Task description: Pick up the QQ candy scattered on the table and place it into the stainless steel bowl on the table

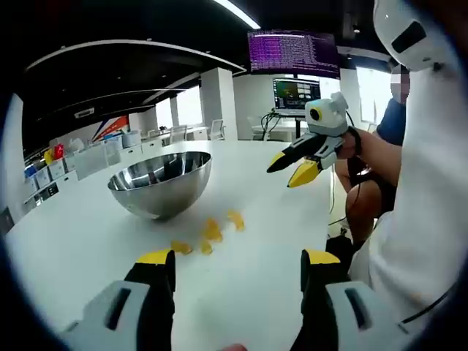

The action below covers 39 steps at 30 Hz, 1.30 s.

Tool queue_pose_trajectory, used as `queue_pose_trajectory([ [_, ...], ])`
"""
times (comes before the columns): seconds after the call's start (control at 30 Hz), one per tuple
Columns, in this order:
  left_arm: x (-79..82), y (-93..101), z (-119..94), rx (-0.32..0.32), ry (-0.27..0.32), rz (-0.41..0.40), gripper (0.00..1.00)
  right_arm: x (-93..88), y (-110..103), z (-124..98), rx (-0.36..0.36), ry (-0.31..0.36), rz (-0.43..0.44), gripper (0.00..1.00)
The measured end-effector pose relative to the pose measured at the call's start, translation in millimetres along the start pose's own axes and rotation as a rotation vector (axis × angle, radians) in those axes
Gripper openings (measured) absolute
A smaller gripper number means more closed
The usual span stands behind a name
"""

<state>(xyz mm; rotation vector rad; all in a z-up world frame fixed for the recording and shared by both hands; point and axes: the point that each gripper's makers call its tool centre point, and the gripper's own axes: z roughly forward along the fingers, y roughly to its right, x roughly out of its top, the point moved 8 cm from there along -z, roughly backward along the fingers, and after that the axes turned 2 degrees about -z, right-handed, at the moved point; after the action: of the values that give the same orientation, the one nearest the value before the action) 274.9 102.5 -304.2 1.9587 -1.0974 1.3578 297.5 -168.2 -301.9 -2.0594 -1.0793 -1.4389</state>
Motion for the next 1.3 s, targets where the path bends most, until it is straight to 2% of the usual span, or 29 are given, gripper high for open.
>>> queue_pose_trajectory([
  [0.27,-4.2,0.6,1.0,0.009,-0.032,0.007,0.70,-0.6,1.1,-0.1,-0.001,-0.002,-0.001,0.40],
  [0.47,-1.7,-0.5,-0.4,0.012,-0.017,-0.007,0.69,-0.8,0.5,-1.2,0.000,-0.006,-0.002,0.40],
  [1.07,-1.3,-1.1,2.3,0.025,-0.014,0.014,0.68,1.8,3.2,-5.8,-0.017,-0.009,0.013,0.39],
  [1.3,-4.6,1.1,2.7,0.017,-0.042,0.036,0.67,5.6,5.7,0.4,-0.021,-0.011,0.023,0.39],
])
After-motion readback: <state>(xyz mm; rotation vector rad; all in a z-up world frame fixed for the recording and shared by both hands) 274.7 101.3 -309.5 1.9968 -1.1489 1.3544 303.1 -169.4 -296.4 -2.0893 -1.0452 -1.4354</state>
